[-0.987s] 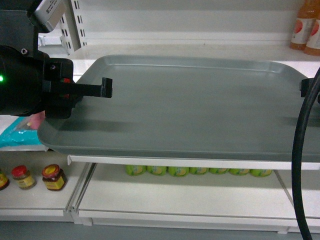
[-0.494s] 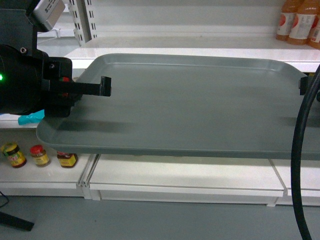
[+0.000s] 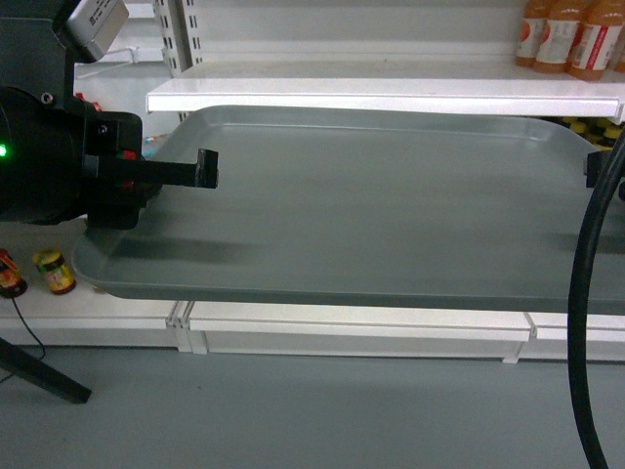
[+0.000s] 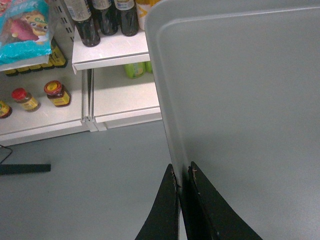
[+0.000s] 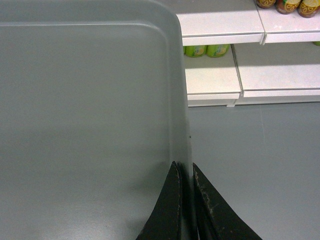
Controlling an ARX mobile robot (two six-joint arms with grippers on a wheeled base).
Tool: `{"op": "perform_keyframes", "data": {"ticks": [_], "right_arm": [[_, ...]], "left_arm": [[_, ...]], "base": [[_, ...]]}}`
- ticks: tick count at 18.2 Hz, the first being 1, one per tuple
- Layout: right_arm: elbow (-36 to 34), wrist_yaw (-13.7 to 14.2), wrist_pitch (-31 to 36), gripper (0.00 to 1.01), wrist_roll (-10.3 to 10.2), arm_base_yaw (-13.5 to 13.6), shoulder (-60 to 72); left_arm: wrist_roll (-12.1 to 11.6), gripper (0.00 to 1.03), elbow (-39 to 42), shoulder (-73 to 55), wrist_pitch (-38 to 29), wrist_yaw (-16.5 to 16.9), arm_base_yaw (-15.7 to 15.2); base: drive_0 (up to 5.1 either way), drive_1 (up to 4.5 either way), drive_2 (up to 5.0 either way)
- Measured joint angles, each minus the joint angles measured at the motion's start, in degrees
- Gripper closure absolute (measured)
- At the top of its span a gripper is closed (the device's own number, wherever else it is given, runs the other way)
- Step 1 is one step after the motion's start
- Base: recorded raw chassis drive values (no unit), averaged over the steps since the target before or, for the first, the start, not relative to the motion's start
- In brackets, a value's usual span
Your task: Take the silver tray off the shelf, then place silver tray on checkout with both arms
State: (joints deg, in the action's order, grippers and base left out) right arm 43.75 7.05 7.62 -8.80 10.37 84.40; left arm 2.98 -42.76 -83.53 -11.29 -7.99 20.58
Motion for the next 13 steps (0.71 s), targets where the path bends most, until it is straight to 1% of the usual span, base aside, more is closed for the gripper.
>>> {"op": "perform_keyframes", "data": {"ticks": [13], "right_arm": [[0.0, 0.0, 0.3, 0.98, 0.0, 0.0, -0.1]], "left_arm": [[0.0, 0.99, 0.0, 0.1, -0.3, 0.0, 0.0]], "base": [[0.1, -3.91, 4.2]]}}
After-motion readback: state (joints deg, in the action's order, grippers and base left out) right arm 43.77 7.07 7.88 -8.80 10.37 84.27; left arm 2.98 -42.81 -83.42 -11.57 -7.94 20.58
